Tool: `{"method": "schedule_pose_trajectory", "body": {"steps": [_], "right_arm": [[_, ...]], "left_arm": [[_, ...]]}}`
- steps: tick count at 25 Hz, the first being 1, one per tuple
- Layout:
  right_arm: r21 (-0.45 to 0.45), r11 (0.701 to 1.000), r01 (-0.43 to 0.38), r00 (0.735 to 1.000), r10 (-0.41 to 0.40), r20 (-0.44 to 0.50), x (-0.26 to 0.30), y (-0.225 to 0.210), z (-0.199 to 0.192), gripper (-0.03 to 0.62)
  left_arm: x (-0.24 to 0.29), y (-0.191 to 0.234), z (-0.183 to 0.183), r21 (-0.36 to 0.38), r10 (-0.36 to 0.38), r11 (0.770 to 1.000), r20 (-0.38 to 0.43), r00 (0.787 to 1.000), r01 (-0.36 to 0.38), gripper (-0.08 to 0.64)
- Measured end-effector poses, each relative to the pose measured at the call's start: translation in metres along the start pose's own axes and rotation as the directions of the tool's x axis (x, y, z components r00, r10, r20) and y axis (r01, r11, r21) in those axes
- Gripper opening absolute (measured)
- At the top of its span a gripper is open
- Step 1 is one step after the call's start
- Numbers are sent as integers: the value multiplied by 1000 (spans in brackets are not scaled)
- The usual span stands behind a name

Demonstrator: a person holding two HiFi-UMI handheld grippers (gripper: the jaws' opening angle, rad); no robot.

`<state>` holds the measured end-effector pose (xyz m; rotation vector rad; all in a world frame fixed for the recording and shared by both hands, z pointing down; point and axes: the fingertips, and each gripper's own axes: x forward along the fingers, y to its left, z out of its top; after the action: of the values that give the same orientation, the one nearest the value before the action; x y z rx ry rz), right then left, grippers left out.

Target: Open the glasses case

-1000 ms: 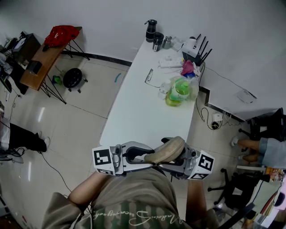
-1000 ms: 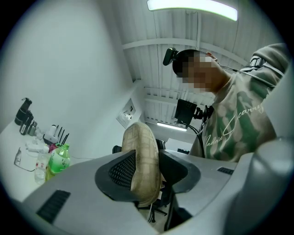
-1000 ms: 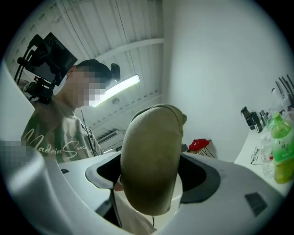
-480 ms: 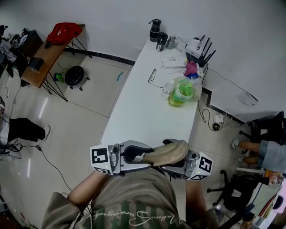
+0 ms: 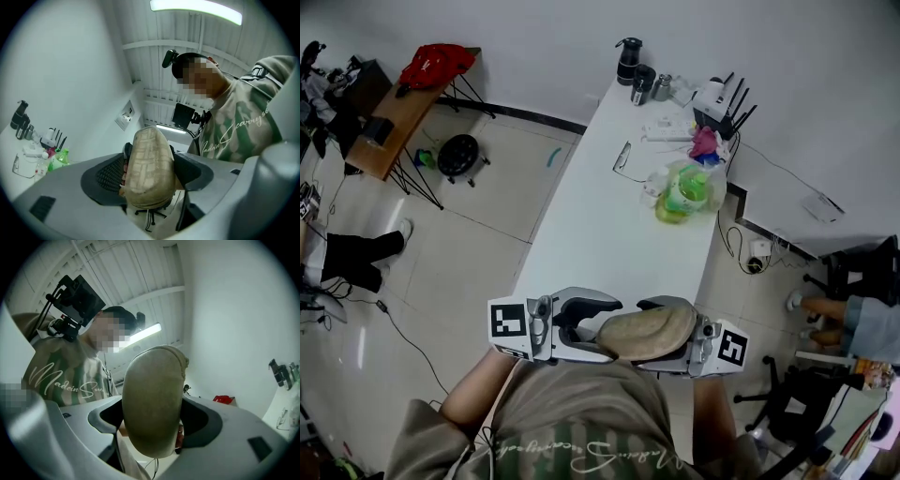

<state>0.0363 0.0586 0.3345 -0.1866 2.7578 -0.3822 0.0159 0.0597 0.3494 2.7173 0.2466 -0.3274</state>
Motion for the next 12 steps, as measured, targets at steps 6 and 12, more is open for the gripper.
{"method": "schedule_pose_trajectory", "body": {"steps": [6,12], "right_arm": [[-29,988,-151,986,148,-78,2,22,-1,365],[15,972,-237,962,236,-140,-1,31,-7,365]], "left_arm": [[14,-14,-12,-73,-111,991,-34,993,108,376],[23,-26,-24,-123,-182,977,-36,983,177,376]]}}
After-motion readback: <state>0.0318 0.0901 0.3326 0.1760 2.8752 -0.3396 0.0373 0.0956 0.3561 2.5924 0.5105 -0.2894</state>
